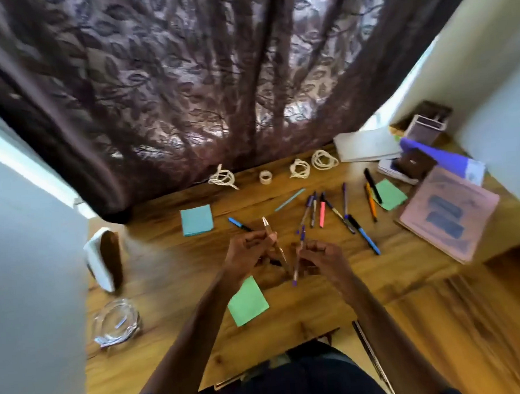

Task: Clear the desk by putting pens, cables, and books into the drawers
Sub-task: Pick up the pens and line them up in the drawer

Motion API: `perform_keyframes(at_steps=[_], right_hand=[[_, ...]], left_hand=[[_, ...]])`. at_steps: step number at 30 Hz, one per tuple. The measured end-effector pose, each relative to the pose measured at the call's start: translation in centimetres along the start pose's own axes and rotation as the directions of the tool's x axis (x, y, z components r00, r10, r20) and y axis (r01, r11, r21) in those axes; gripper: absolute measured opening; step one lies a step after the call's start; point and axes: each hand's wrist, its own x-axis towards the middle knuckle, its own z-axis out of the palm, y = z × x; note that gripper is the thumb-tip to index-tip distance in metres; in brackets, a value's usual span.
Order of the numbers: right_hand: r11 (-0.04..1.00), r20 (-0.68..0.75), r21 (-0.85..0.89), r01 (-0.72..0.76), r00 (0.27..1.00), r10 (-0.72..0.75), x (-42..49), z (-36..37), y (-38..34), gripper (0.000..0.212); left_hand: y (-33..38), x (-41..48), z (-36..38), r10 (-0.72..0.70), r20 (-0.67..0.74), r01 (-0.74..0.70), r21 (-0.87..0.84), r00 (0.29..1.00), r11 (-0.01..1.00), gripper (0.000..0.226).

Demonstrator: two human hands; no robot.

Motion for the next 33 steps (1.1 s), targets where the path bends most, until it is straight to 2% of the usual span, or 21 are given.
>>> perform_keyframes(at_steps=[5,10,13,18,22,24,28,31,33], right_hand=[[1.000,-0.158,0.024,0.010,0.987,-0.006,-4.4,-6.4,4.0,0.012],[0.996,-0.283,0.078,0.051,0.959,-0.027,-8.8,-13.5,7.5,0.021],[0.992,-0.374,0.120,0.042,0.928,0.006,-10.8,-17.9,10.1,0.023],[0.987,-0.537,0.158,-0.020,0.837,0.103,-14.2,-25.0,15.3,0.013],[0.977,-0.600,0.124,-0.176,0.771,0.215,-14.7,-28.8,22.0,0.010],[0.968,-0.608,0.032,-0.249,0.764,0.216,-13.9,-29.9,24.7,0.015],[0.933,-0.563,-0.168,-0.319,0.808,0.175,-11.2,-31.5,27.6,0.009],[0.902,-0.506,-0.280,-0.329,0.849,0.152,-9.0,-32.2,28.7,0.014],[0.877,-0.474,-0.347,-0.333,0.869,0.142,-7.8,-32.4,29.0,0.016]], left_hand=[[-2.5,-1.7,8.2,-0.147,0.165,0.144,0.032,0.975,0.989,0.020],[-5.5,-4.1,16.8,-0.217,0.248,0.174,0.185,0.944,0.967,0.021],[-7.8,-5.1,21.7,-0.252,0.276,0.184,0.251,0.928,0.951,0.011],[-12.5,-6.9,29.9,-0.365,0.333,0.208,0.423,0.870,0.882,0.016],[-17.7,-6.2,35.0,-0.472,0.232,0.280,0.559,0.851,0.780,0.012],[-20.8,-4.7,36.8,-0.520,0.156,0.344,0.587,0.840,0.732,0.024],[-26.0,-1.4,38.6,-0.545,0.015,0.383,0.694,0.838,0.609,0.024],[-34.3,2.4,38.2,-0.544,-0.090,0.431,0.722,0.834,0.541,0.048],[-35.8,3.0,38.0,-0.536,-0.136,0.450,0.731,0.833,0.513,0.054]])
